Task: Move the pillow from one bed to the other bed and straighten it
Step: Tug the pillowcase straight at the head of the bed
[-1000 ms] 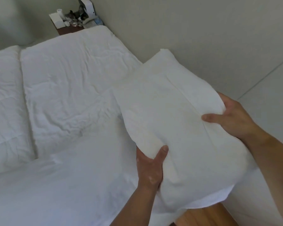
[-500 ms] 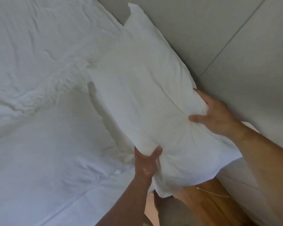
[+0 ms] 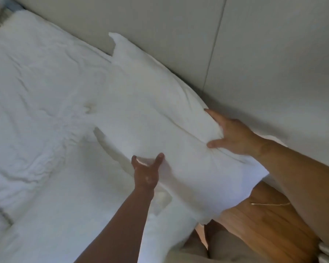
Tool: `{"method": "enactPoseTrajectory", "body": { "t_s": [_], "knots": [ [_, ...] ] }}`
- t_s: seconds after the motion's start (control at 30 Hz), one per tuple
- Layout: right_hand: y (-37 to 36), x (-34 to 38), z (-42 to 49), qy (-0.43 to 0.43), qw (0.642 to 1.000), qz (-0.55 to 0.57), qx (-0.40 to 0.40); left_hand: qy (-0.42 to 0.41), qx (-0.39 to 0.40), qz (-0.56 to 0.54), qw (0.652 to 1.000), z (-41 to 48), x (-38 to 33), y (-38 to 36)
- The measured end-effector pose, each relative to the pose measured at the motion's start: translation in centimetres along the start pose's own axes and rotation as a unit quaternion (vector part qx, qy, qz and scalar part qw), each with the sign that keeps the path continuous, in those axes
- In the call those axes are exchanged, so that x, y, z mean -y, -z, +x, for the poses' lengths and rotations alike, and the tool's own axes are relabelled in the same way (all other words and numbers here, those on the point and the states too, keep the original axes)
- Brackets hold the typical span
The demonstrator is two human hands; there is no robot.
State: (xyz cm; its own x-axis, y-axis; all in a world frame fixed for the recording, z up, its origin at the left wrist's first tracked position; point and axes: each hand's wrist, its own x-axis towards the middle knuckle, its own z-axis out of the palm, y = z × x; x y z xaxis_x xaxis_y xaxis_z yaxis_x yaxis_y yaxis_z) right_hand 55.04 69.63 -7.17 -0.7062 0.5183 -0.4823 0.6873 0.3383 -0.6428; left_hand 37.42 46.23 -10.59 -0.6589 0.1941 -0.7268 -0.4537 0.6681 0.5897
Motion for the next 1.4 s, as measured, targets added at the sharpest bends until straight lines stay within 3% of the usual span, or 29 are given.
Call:
{"method": "enactPoseTrajectory", "body": {
  "t_s": [0.13,0.23,0.3,0.37,0.47,0.53,0.67,0.8,0.93,1.03,1.2,1.27,1.4],
  "knots": [
    [-0.7,1.4,-1.2,0.014,0.999,-0.026,-0.014,-0.078,-0.010,0.171,0.982,2.4,-8.8,2.2],
    [-1.4,2.4,-2.0,0.027,0.997,-0.069,-0.025,-0.246,0.019,0.326,0.912,3.7,-15.7,3.1],
    [-1.8,2.9,-2.6,0.039,0.995,-0.086,-0.022,-0.389,0.054,0.436,0.810,4.4,-19.9,3.2],
    [-2.0,3.5,-3.3,0.041,0.994,-0.102,-0.014,-0.465,0.107,0.544,0.690,5.4,-23.5,2.6],
    [-2.3,4.9,-4.3,0.039,0.989,-0.143,-0.010,-0.481,0.163,0.682,0.526,6.6,-27.6,0.2],
    [-2.6,5.7,-4.9,0.041,0.986,-0.160,-0.004,-0.439,0.183,0.754,0.453,7.0,-29.4,-1.7],
    [-3.2,4.9,-6.2,0.022,0.992,-0.127,-0.001,-0.365,0.191,0.817,0.404,8.6,-31.2,-3.1],
    [-2.5,3.7,-7.4,-0.078,0.995,-0.042,-0.040,-0.346,0.159,0.851,0.362,10.3,-31.7,-2.5],
    [-0.8,3.5,-7.9,-0.188,0.974,-0.123,-0.008,-0.326,0.108,0.874,0.343,11.0,-33.1,-0.2],
    [0.3,3.2,-8.7,-0.208,0.969,-0.131,0.005,-0.344,0.095,0.876,0.326,11.7,-34.0,2.6],
    [0.6,2.8,-9.5,-0.208,0.966,-0.149,-0.022,-0.425,0.054,0.865,0.261,11.1,-33.4,4.3],
    [0.8,3.3,-9.7,-0.201,0.964,-0.168,-0.041,-0.447,0.055,0.848,0.279,10.9,-34.0,4.8],
    [3.5,4.8,-10.4,-0.190,0.960,-0.191,-0.082,-0.461,0.058,0.812,0.353,10.1,-36.0,5.9]
  ]
}}
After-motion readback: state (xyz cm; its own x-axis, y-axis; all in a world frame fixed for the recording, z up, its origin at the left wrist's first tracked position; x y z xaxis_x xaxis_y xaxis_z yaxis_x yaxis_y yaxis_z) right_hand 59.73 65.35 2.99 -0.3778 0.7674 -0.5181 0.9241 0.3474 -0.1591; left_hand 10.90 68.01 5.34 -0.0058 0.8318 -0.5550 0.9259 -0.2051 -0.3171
